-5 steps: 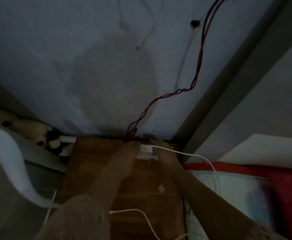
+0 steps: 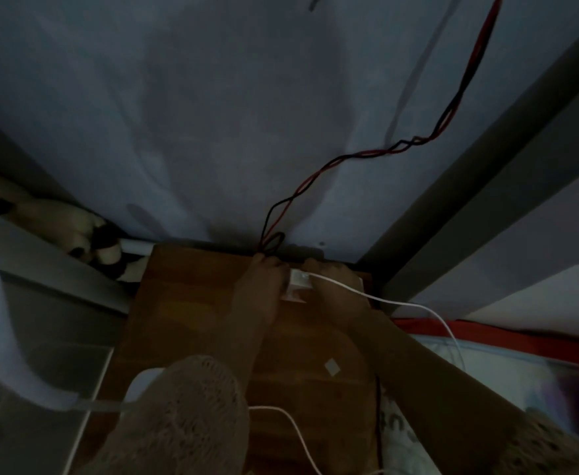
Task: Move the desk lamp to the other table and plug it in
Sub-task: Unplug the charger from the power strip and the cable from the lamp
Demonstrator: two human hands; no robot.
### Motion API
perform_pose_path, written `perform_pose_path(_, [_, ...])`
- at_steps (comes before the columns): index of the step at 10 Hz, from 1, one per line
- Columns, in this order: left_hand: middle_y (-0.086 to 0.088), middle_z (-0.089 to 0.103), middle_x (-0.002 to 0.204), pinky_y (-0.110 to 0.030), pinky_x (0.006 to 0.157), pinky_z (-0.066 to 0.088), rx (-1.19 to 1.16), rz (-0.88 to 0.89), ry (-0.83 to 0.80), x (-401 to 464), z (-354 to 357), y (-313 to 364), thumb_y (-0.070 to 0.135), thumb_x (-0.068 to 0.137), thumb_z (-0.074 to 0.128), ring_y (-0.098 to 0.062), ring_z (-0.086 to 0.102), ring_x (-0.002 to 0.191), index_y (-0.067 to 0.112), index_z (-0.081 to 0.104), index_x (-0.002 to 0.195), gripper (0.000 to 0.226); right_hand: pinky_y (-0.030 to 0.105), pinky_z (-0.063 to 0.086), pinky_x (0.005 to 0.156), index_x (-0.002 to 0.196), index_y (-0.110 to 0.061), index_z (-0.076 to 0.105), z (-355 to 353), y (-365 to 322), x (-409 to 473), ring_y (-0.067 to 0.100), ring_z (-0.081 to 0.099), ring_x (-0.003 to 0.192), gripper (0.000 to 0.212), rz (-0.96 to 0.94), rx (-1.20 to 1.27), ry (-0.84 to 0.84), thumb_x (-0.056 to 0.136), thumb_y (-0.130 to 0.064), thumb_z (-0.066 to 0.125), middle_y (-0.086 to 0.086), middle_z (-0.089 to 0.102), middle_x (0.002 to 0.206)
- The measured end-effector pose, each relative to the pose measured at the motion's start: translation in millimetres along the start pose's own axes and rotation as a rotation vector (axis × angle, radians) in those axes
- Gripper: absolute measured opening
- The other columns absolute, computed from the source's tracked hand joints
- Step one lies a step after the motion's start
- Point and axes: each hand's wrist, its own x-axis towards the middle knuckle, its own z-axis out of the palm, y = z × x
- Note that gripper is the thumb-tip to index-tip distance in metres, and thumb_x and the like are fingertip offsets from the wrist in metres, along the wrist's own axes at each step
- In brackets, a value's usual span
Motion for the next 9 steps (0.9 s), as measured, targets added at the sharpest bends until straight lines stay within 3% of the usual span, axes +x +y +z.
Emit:
perform_pose_path(2, [-0.003, 0.055, 0.123, -0.033, 0.086, 0.045, 0.048, -0.02, 0.049, -2.1, 6.8, 2.9, 0.022, 0.09, 0.048, -0.024, 0.039, 0.118, 0.018, 0.057, 0.114, 0.026, 0.035, 0.041, 0.089, 0.125, -0.009, 0.048, -8.9, 10.1, 0.2, 0.031, 0.053, 0.112, 0.048, -0.057, -0.022, -0.023, 0.089, -0.04, 0.055, 0.015, 0.057, 0.124])
perform_pose_path(4, [-0.004, 0.052, 0.129, -0.034, 0.089, 0.047, 0.042, -0.042, 0.039, -5.2, 5.1, 5.7, 0.019, 0.091, 0.049, -0.026, 0.036, 0.125, 0.017, 0.054, 0.12, 0.03, 0.038, 0.042, 0.101, 0.128, -0.012, 0.047, -10.9, 12.2, 4.2, 0.028, 0.051, 0.119, 0.046, 0.016, 0.19, -0.135, 0.09, -0.035, 0.057, 0.011, 0.054, 0.129])
perform_pose_path(5, [-0.004, 0.053, 0.127, -0.033, 0.088, 0.047, 0.033, -0.049, 0.04, -5.5, 3.2, 6.5, 0.018, 0.089, 0.051, -0.025, 0.037, 0.124, 0.016, 0.056, 0.118, 0.029, 0.04, 0.042, 0.102, 0.127, -0.014, 0.048, -6.5, 18.1, 0.9, 0.024, 0.053, 0.117, 0.045, 0.071, 0.275, -0.097, 0.09, -0.039, 0.056, 0.008, 0.057, 0.128])
perform_pose_path(6, [-0.004, 0.052, 0.129, -0.033, 0.089, 0.047, 0.047, -0.037, 0.041, -6.2, 3.2, 7.0, 0.018, 0.088, 0.052, -0.024, 0.036, 0.125, 0.016, 0.056, 0.118, 0.03, 0.031, 0.048, 0.091, 0.115, -0.014, 0.053, -15.4, 13.1, -7.5, 0.014, 0.058, 0.101, 0.038, 0.152, 0.377, -0.038, 0.087, -0.039, 0.06, 0.001, 0.062, 0.114])
perform_pose_path(7, [-0.006, 0.046, 0.141, -0.036, 0.1, 0.041, -0.017, -0.004, 0.002, -10.0, -0.3, 4.2, 0.016, 0.087, 0.054, -0.025, 0.034, 0.131, 0.015, 0.049, 0.129, 0.043, 0.026, 0.048, 0.078, 0.1, -0.018, 0.054, -16.3, 8.8, -23.8, 0.01, 0.058, 0.086, 0.027, 0.27, 0.628, 0.09, 0.082, -0.031, 0.068, -0.003, 0.06, 0.096])
perform_pose_path(8, [-0.011, 0.047, 0.141, -0.035, 0.105, 0.036, -0.102, 0.017, 0.049, -22.1, -6.6, 2.6, 0.004, 0.084, 0.054, -0.027, 0.042, 0.129, 0.01, 0.046, 0.133, 0.05, 0.027, 0.056, 0.065, 0.106, -0.018, 0.056, -13.5, 12.1, -44.9, 0.014, 0.066, 0.086, 0.03, 0.449, 0.932, 0.023, 0.081, -0.026, 0.07, 0.003, 0.065, 0.103])
perform_pose_path(9, [-0.014, 0.052, 0.135, -0.036, 0.103, 0.044, -0.217, -0.035, 0.093, -44.3, -9.4, 7.2, -0.003, 0.082, 0.054, -0.027, 0.051, 0.12, 0.009, 0.052, 0.128, 0.048, 0.023, 0.056, 0.061, 0.106, -0.021, 0.056, 0.2, 16.4, -64.9, 0.011, 0.068, 0.086, 0.027, 0.452, 1.052, -0.174, 0.082, -0.019, 0.068, 0.002, 0.066, 0.106])
